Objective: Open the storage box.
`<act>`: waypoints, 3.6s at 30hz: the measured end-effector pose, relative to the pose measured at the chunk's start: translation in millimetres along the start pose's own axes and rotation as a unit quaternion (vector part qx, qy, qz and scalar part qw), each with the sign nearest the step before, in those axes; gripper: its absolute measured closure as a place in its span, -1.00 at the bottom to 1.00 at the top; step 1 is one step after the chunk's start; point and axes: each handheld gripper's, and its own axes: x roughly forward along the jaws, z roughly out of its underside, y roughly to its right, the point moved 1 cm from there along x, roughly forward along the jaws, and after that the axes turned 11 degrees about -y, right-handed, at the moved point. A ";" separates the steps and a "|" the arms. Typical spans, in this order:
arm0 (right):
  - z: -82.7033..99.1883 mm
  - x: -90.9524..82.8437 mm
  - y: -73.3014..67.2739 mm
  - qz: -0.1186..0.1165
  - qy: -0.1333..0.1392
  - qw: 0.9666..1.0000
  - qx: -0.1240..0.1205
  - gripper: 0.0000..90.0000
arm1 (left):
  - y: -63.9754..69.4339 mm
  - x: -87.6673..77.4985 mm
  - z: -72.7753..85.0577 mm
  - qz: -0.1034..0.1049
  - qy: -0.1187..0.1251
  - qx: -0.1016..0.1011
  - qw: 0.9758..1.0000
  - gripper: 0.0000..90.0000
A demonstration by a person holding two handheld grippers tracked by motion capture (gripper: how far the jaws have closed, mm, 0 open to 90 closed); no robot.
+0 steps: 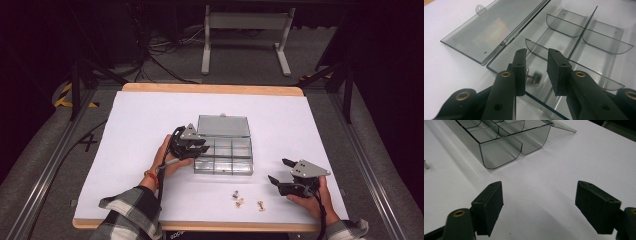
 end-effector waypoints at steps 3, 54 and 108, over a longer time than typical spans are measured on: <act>0.0 -0.1 -0.1 0.000 0.000 1.000 -0.001 -0.49 | -0.7 -2.1 0.9 -0.003 0.006 -0.005 1.000 0.52; -0.5 0.7 -2.8 0.005 -0.006 1.000 -0.016 -0.48 | 135.8 19.0 0.7 0.123 0.001 0.126 0.984 0.41; 0.3 -2.8 0.9 0.000 0.017 1.000 -0.002 -0.52 | 119.7 4.2 2.6 0.094 0.012 0.113 0.989 0.56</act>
